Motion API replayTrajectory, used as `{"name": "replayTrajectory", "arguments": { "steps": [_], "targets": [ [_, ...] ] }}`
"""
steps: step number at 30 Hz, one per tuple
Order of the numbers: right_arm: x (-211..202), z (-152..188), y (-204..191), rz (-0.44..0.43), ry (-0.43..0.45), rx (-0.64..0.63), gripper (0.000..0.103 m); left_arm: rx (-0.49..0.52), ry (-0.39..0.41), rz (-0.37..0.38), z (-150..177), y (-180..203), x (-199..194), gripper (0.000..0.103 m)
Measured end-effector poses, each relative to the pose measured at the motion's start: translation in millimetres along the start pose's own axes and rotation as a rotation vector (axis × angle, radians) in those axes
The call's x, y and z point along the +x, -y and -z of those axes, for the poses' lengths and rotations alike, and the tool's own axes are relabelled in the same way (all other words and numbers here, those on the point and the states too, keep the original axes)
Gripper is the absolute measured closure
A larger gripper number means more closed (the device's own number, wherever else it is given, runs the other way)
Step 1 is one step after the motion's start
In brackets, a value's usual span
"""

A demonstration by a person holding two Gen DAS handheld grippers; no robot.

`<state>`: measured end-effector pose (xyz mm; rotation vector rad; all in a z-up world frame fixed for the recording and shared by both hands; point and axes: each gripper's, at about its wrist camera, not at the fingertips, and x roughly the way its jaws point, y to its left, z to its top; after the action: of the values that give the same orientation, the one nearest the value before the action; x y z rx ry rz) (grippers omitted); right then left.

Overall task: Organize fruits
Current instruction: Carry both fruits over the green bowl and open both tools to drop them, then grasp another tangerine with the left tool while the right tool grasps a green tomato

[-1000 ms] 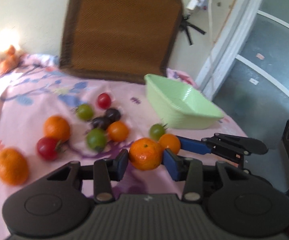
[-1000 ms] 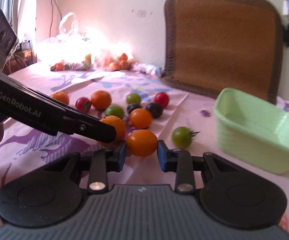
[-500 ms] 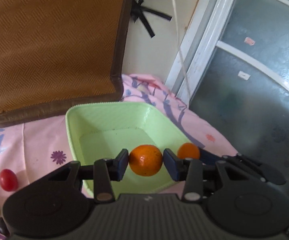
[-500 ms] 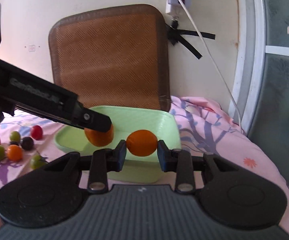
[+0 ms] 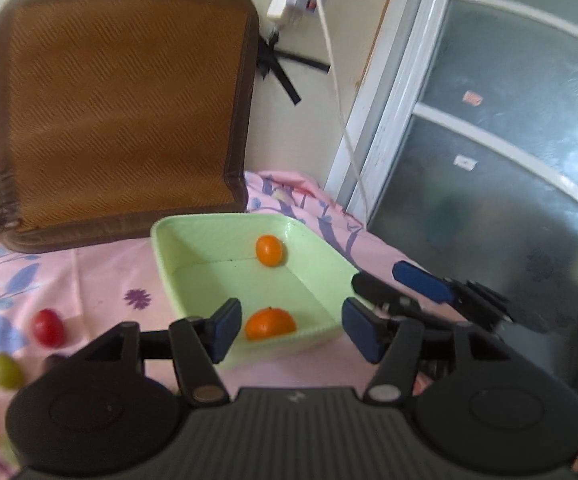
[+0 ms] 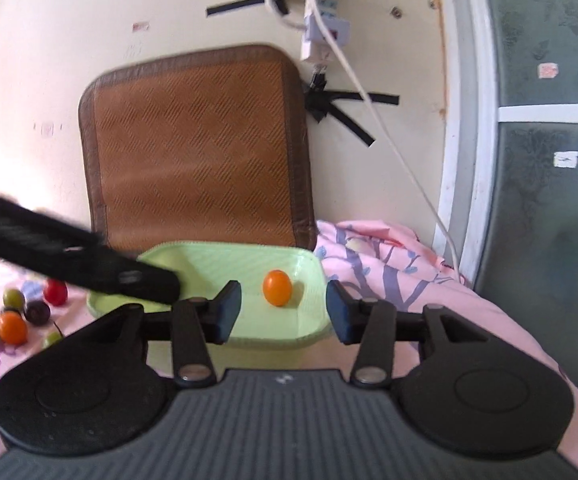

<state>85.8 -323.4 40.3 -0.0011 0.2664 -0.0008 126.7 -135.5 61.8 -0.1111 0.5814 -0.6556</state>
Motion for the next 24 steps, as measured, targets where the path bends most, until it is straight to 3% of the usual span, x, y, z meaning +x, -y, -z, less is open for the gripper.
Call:
{"name": "replayTrajectory", "arguments": {
  "steps": [4, 10, 12, 14, 18, 22, 24],
  "targets": [
    [-18.5, 1.3, -0.2, -0.039, 0.004, 0.069, 0.059, 0.027, 0.054, -0.047, 24.7, -21.9, -73.9, 0.042],
    [-31.3, 5.9, -43.1, -0.201, -0.098, 0.059, 0.059, 0.017, 0.099, -0.322, 56.4, -69.7, -156.4, 0.040],
    [-28.8, 6.0, -62.8, -0.259, -0.136, 0.050, 0.059, -0.018, 0.111, -0.369, 65.4, -85.5, -171.3, 0.031],
    [-24.5, 7.3, -81.7, -0.290, -0.167, 0.029, 0.059, -0.052, 0.091, -0.415, 72.9, -99.7, -175.1, 0.030],
    [-1.1, 9.7, -108.3, -0.279, -0.243, -0.013, 0.059, -0.060, 0.018, -0.440, 84.4, -116.9, -159.8, 0.030],
    [21.5, 11.9, -116.4, -0.261, -0.307, -0.010, 0.058, -0.064, -0.003, -0.449, 87.8, -126.2, -147.2, 0.030],
    [27.4, 12.7, -119.6, -0.262, -0.322, -0.013, 0.058, -0.082, -0.011, -0.448, 89.2, -131.1, -142.3, 0.036]
  ]
}}
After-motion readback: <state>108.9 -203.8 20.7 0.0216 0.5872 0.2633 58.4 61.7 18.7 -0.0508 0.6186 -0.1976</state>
